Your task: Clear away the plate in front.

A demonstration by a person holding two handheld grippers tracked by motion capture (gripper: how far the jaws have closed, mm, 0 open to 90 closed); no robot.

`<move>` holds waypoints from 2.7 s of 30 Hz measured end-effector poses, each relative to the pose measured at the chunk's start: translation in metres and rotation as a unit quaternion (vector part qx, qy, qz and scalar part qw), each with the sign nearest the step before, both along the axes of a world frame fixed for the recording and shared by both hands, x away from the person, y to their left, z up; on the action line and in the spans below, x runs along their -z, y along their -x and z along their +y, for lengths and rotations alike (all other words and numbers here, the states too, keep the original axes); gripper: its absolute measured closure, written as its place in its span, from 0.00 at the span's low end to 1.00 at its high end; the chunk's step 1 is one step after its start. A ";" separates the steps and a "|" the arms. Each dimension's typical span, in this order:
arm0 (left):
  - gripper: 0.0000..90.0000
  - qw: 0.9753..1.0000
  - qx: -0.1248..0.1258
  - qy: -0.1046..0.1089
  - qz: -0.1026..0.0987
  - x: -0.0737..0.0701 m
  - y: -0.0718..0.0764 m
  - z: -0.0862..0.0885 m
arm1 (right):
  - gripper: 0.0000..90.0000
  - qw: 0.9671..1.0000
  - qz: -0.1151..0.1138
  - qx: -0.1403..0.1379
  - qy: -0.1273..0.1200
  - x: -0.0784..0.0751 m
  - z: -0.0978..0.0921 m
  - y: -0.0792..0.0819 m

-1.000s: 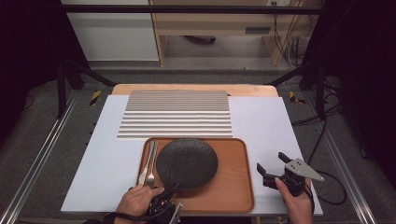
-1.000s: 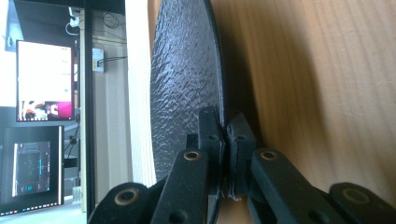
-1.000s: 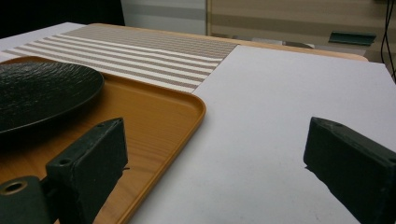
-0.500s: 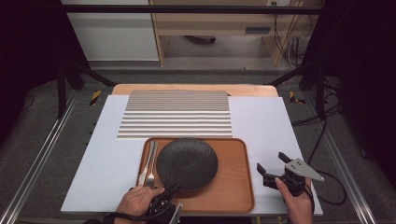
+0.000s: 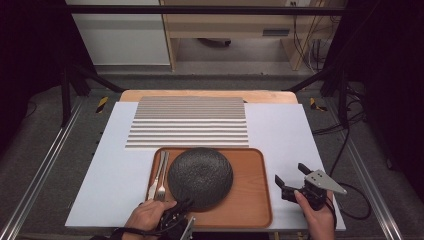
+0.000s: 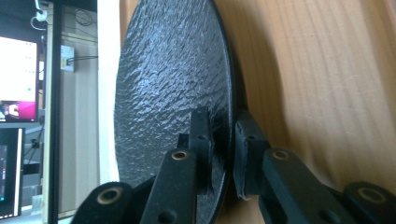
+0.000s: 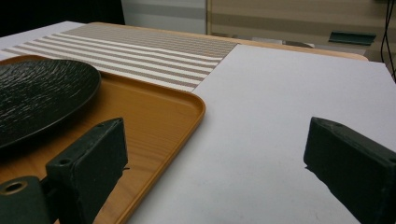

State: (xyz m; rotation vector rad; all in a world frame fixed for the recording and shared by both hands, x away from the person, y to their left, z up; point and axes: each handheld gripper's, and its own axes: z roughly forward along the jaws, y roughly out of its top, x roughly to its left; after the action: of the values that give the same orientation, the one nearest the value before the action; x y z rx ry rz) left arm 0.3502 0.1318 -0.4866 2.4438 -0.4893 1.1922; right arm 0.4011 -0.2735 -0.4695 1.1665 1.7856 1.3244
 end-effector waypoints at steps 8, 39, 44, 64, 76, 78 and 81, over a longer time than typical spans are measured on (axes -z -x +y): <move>0.62 0.998 -0.008 0.053 0.010 -0.007 -0.001 -0.001 | 0.07 1.000 0.000 0.000 0.002 0.000 0.000 0.000; 0.16 0.940 -0.098 0.283 0.165 -0.040 -0.032 0.006 | 0.07 1.000 0.003 -0.004 0.002 0.001 0.001 -0.001; 0.15 0.925 -0.120 0.319 0.166 -0.047 -0.039 0.019 | 0.07 1.000 0.004 -0.003 0.002 0.001 0.001 0.000; 0.12 0.881 -0.194 0.412 0.128 -0.059 -0.067 0.076 | 0.06 1.000 0.007 -0.004 0.002 0.002 0.002 0.000; 0.10 0.846 -0.239 0.463 0.115 -0.064 -0.077 0.114 | 0.06 1.000 0.004 -0.007 -0.003 0.001 0.002 0.000; 0.10 0.841 -0.243 0.469 0.115 -0.066 -0.077 0.120 | 0.06 1.000 0.004 -0.006 -0.005 0.001 0.002 0.000; 0.09 0.835 -0.246 0.478 0.115 -0.067 -0.077 0.128 | 0.06 1.000 0.004 -0.007 -0.005 0.001 0.002 0.000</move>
State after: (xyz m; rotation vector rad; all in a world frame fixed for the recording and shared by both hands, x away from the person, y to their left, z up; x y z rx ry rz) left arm 0.4270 0.2594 -0.4200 1.7677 0.7107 0.9330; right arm 0.4011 -0.2719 -0.4703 1.1670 1.7986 1.3395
